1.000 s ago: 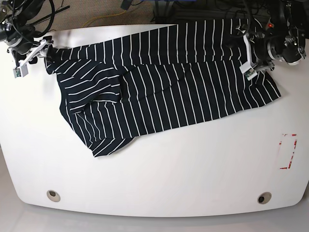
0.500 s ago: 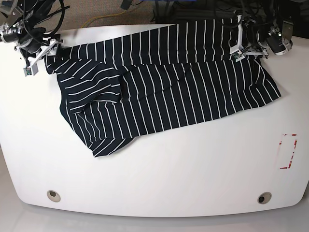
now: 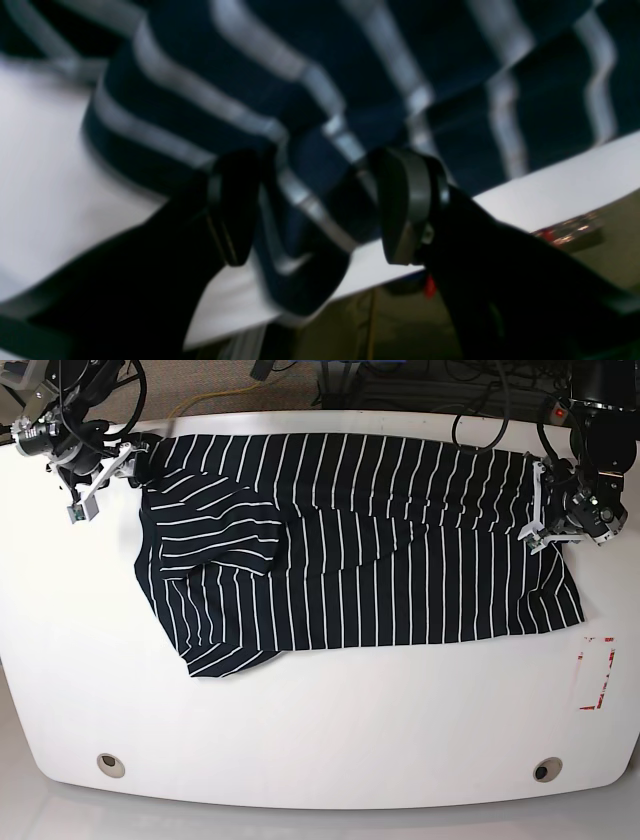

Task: Fold the T-shirt properly
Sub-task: 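Release the shirt edge and reposition both grippers along it, then grasp the shirt edge again with both grippers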

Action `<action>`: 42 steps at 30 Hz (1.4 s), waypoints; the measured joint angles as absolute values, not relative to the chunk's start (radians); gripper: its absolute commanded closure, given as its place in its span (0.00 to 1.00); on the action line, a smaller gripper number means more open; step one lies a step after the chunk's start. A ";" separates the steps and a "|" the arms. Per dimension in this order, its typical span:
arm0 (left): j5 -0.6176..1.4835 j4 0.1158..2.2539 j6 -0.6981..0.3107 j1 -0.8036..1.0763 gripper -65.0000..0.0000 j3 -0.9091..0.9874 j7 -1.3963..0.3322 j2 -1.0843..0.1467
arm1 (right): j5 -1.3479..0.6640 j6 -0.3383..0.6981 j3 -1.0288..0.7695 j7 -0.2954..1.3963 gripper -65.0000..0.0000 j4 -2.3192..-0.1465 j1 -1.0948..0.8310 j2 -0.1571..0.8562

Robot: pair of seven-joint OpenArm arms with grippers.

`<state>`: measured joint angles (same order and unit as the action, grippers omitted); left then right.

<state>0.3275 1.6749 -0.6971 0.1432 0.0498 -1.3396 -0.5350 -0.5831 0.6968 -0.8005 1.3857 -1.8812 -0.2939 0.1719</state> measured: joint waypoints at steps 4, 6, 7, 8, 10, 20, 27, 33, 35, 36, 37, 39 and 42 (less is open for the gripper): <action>0.295 1.676 -0.697 0.134 0.47 0.049 -1.331 -0.531 | -0.586 0.697 -0.801 1.382 0.36 -1.785 -0.295 0.188; 0.288 1.676 -0.697 0.136 0.47 0.048 -1.332 -0.529 | -0.587 0.698 -0.801 1.384 0.36 -1.745 -0.298 0.208; 0.288 1.675 -0.697 0.137 0.47 0.047 -1.331 -0.530 | -0.587 0.697 -0.805 1.384 0.36 -1.738 -0.299 0.216; 0.288 1.674 -0.697 0.138 0.47 0.047 -1.332 -0.530 | -0.587 0.697 -0.808 1.385 0.36 -1.734 -0.299 0.225; 0.289 1.671 -0.697 0.141 0.47 0.047 -1.331 -0.530 | -0.595 0.697 -0.812 1.389 0.36 -1.735 -0.303 0.248; 0.293 1.676 -0.697 0.142 0.47 0.061 -1.331 -0.527 | -0.925 0.697 -0.875 1.395 0.36 -1.738 -0.355 0.316; 0.284 1.757 -0.697 0.135 0.44 0.243 -1.342 -0.501 | -0.917 0.696 -0.820 1.392 0.36 -1.737 -0.278 0.294; 0.287 1.840 -0.698 0.113 0.31 0.304 -1.349 -0.425 | -0.856 0.697 -0.734 1.384 0.36 -1.648 -0.123 0.271; 0.295 1.851 -0.697 0.097 0.31 0.304 -1.336 -0.422 | -0.789 0.695 -0.712 1.381 0.36 -1.614 -0.077 0.262; 0.296 1.855 -0.697 0.093 0.31 0.304 -1.335 -0.423 | -0.772 0.697 -0.698 1.380 0.36 -1.598 -0.055 0.254; 0.296 1.857 -0.697 0.090 0.31 0.304 -1.335 -0.422 | -0.757 0.696 -0.683 1.377 0.36 -1.584 -0.032 0.245; 0.291 1.858 -0.697 0.096 0.31 0.305 -1.343 -0.424 | -0.737 0.697 -0.653 1.364 0.36 -1.549 0.007 0.240; 0.283 1.855 -0.697 0.102 0.31 0.308 -1.346 -0.425 | -0.730 0.697 -0.633 1.362 0.36 -1.501 0.054 0.241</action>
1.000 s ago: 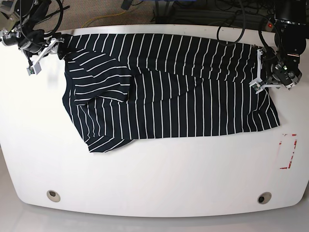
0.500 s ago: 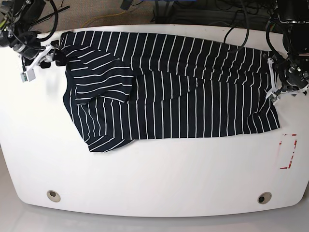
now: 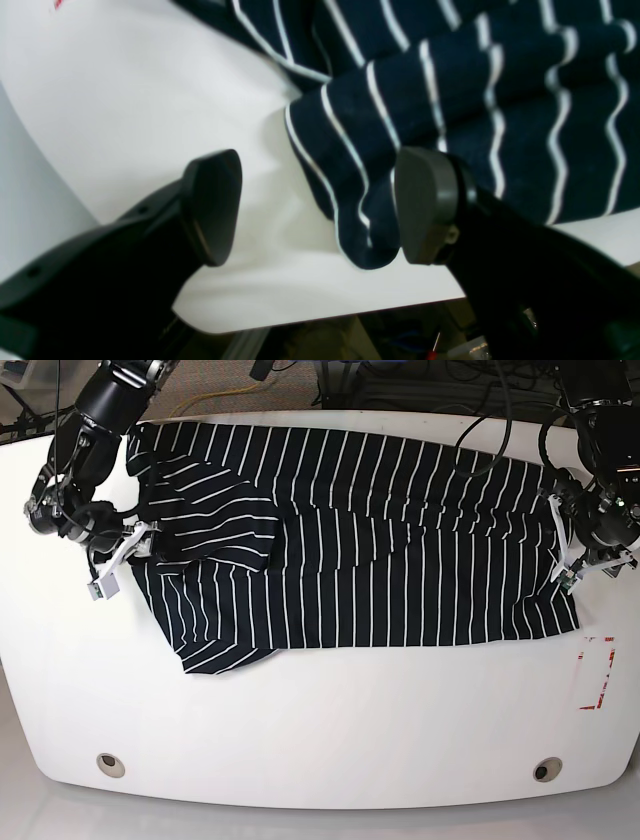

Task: Fold the T-shirt properly
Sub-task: 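Grasp the shirt edge again with both grippers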

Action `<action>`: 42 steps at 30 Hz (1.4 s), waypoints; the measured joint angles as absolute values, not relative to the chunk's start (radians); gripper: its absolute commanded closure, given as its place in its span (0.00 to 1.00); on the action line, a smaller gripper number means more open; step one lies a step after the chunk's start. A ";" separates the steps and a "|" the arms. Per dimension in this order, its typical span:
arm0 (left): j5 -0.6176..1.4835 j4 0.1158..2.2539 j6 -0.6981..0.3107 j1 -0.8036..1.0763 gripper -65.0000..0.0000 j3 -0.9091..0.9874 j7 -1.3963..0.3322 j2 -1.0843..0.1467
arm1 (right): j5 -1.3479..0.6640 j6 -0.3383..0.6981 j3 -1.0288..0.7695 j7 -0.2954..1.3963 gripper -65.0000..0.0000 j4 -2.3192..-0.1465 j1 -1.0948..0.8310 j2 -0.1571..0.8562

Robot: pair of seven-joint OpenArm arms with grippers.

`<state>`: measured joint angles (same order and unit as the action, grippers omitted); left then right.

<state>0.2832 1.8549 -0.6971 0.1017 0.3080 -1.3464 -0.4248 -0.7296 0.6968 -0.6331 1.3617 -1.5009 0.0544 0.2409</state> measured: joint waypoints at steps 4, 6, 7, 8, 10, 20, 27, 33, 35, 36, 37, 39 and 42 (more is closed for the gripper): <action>0.292 1.855 -0.697 0.100 0.31 0.306 -1.341 -0.422 | -0.718 0.696 -0.637 1.363 0.36 -1.449 0.097 0.235; 0.289 1.855 -0.697 0.102 0.31 0.306 -1.343 -0.423 | -0.716 0.696 -0.637 1.360 0.36 -1.414 0.117 0.226; 0.287 1.854 -0.697 0.103 0.31 0.307 -1.344 -0.425 | -0.716 0.696 -0.633 1.356 0.36 -1.397 0.125 0.220; 0.286 1.854 -0.697 0.105 0.31 0.307 -1.346 -0.424 | -0.718 0.696 -0.632 1.349 0.36 -1.380 0.132 0.215; 0.287 1.854 -0.697 0.109 0.31 0.307 -1.343 -0.424 | -0.725 0.696 -0.632 1.328 0.37 -1.360 0.134 0.213; 0.280 1.814 -0.697 0.114 0.31 0.306 -1.343 -0.414 | -0.717 0.697 -0.591 1.273 1.00 -1.358 0.131 0.192; 0.284 1.734 -0.697 0.112 0.31 0.303 -1.335 -0.403 | -0.714 0.696 -0.592 1.257 1.00 -1.359 0.131 0.201; 0.276 1.634 -0.697 0.116 0.31 0.282 -1.250 -0.404 | -0.715 0.696 -0.596 1.259 1.00 -1.424 0.158 0.206; 0.273 1.615 -0.697 0.123 0.31 0.234 -1.236 -0.408 | -0.722 0.696 -0.597 1.256 1.00 -1.431 0.176 0.208; 0.278 1.615 -0.696 0.126 0.31 0.220 -1.235 -0.408 | -0.721 0.696 -0.596 1.256 1.00 -1.430 0.184 0.208; 0.281 1.616 -0.697 0.129 0.31 0.215 -1.231 -0.411 | -0.718 0.696 -0.595 1.256 1.00 -1.430 0.192 0.206; 0.281 1.617 -0.697 0.136 0.31 0.208 -1.227 -0.413 | -0.717 0.696 -0.595 1.247 1.00 -1.415 0.203 0.205; 0.289 1.621 -0.696 0.154 0.31 0.208 -1.206 -0.417 | -0.715 0.696 -0.594 1.223 1.00 -1.357 0.222 0.205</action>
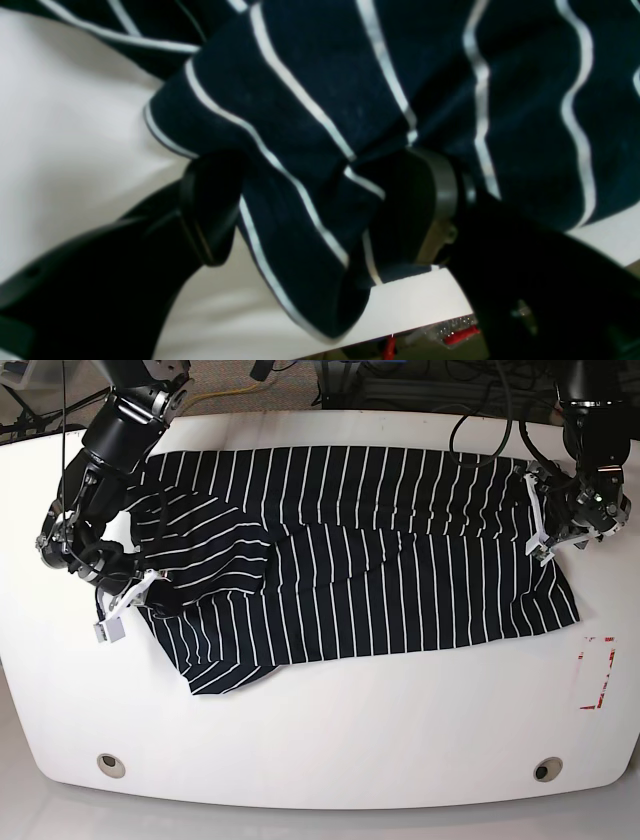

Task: Fold the T-shirt properly
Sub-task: 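Grasp the shirt edge again with both grippers, then pull the grasped shirt edge toward the robot with both grippers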

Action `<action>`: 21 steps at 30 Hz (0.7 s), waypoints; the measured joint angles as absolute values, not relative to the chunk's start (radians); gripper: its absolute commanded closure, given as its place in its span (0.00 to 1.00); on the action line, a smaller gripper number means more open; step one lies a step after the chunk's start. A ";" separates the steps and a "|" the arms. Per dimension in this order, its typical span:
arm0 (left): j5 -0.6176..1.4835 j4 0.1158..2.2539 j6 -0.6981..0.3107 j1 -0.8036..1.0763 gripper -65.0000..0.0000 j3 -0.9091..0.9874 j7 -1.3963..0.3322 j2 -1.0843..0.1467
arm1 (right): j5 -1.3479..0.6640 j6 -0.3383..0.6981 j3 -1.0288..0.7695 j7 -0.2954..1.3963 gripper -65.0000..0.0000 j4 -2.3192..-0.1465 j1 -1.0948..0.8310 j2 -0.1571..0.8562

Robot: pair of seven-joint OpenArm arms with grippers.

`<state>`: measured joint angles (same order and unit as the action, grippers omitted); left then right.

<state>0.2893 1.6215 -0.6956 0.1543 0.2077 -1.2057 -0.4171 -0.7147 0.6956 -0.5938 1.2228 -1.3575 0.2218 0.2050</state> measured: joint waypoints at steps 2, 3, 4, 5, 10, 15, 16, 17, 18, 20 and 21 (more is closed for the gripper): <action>0.291 1.622 -0.695 0.161 0.31 0.208 -1.202 -0.421 | -0.713 0.697 -0.593 1.196 1.00 -1.314 0.233 0.205; 0.286 1.622 -0.695 0.162 0.31 0.208 -1.202 -0.421 | -0.712 0.696 -0.592 1.181 1.00 -1.290 0.243 0.205; 0.275 1.622 -0.696 0.162 0.31 0.208 -1.201 -0.419 | -0.710 0.694 -0.592 1.169 1.00 -1.264 0.253 0.212; 0.262 1.625 -0.696 0.161 0.31 0.206 -1.199 -0.418 | -0.709 0.695 -0.591 1.159 1.00 -1.242 0.263 0.219; 0.213 1.625 -0.697 0.161 0.31 0.205 -1.188 -0.418 | -0.710 0.696 -0.591 1.103 0.96 -1.129 0.322 0.261; 0.202 1.626 -0.697 0.165 0.31 0.205 -1.190 -0.436 | -0.664 0.690 -0.545 1.057 0.57 -1.058 0.356 0.308; 0.196 1.626 -0.697 0.166 0.31 0.205 -1.194 -0.437 | -0.646 0.689 -0.529 1.060 0.48 -1.058 0.358 0.315; 0.194 1.626 -0.697 0.166 0.31 0.205 -1.198 -0.436 | -0.638 0.688 -0.514 1.058 0.36 -1.061 0.358 0.321; 0.194 1.626 -0.697 0.165 0.31 0.205 -1.200 -0.436 | -0.635 0.689 -0.507 1.059 0.29 -1.073 0.358 0.324; 0.194 1.626 -0.697 0.163 0.31 0.205 -1.203 -0.437 | -0.632 0.689 -0.508 1.055 0.16 -1.105 0.347 0.327; 0.195 1.626 -0.697 0.163 0.31 0.205 -1.203 -0.436 | -0.637 0.690 -0.511 1.053 0.13 -1.133 0.329 0.328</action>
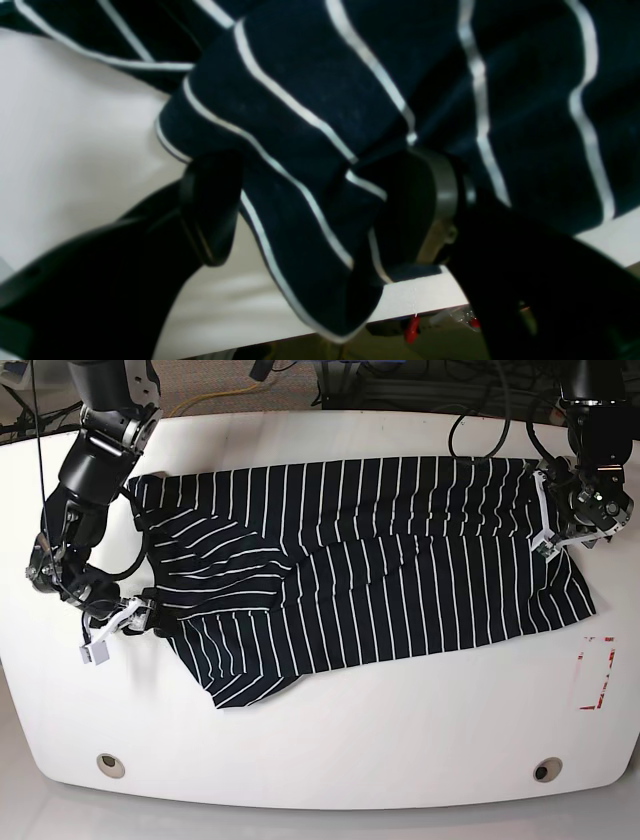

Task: Fold the T-shirt properly
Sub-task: 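Pull the grasped shirt edge toward the robot with both grippers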

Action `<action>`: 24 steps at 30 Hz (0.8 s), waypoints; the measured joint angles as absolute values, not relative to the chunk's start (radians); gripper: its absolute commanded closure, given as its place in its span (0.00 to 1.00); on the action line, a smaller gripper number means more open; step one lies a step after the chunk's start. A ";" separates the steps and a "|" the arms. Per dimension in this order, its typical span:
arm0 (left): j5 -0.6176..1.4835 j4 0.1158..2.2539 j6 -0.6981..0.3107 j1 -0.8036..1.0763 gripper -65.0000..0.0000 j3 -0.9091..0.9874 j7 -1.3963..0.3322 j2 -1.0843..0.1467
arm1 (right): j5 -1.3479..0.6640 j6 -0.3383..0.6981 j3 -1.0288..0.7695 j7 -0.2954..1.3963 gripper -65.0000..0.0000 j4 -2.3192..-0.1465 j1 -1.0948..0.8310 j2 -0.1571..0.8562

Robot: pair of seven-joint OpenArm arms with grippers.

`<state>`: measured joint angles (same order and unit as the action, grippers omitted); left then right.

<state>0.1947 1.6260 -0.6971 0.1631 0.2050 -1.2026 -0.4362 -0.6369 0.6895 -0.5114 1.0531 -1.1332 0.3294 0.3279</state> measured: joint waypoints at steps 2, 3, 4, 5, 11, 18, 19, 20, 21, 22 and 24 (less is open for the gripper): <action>0.195 1.626 -0.697 0.160 0.31 0.209 -1.203 -0.435 | -0.658 0.693 -0.521 1.054 0.13 -1.200 0.286 0.335; 0.194 1.626 -0.697 0.161 0.31 0.210 -1.203 -0.434 | -0.657 0.692 -0.528 1.069 0.13 -1.246 0.255 0.340; 0.192 1.630 -0.697 0.160 0.31 0.210 -1.207 -0.433 | -0.651 0.693 -0.539 1.097 0.13 -1.291 0.220 0.346; 0.185 1.640 -0.697 0.160 0.31 0.210 -1.208 -0.430 | -0.644 0.693 -0.552 1.121 0.13 -1.338 0.187 0.350; 0.171 1.769 -0.698 0.175 0.31 0.266 -1.234 -0.371 | -0.653 0.697 -0.604 1.168 0.13 -1.570 -0.006 0.343; 0.169 1.877 -0.698 0.173 0.32 0.312 -1.237 -0.330 | -0.652 0.697 -0.710 1.213 0.13 -1.739 -0.196 0.307; 0.168 1.882 -0.697 0.177 0.32 0.312 -1.236 -0.329 | -0.653 0.697 -0.722 1.221 0.13 -1.760 -0.218 0.307; 0.168 1.884 -0.697 0.187 0.32 0.312 -1.235 -0.330 | -0.661 0.697 -0.730 1.231 0.13 -1.771 -0.232 0.305; 0.160 1.884 -0.697 0.197 0.32 0.312 -1.233 -0.330 | -0.672 0.696 -0.736 1.235 0.13 -1.779 -0.247 0.301; 0.158 1.884 -0.697 0.205 0.32 0.312 -1.233 -0.330 | -0.685 0.696 -0.745 1.234 0.13 -1.785 -0.267 0.294; 0.158 1.884 -0.697 0.241 0.32 0.312 -1.234 -0.330 | -0.717 0.696 -0.746 1.235 0.13 -1.785 -0.307 0.292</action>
<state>0.1577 1.8839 -0.6971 0.2405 0.3122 -1.2343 -0.3298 -0.7170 0.6964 -0.7464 1.2346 -1.7847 -0.3069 0.2916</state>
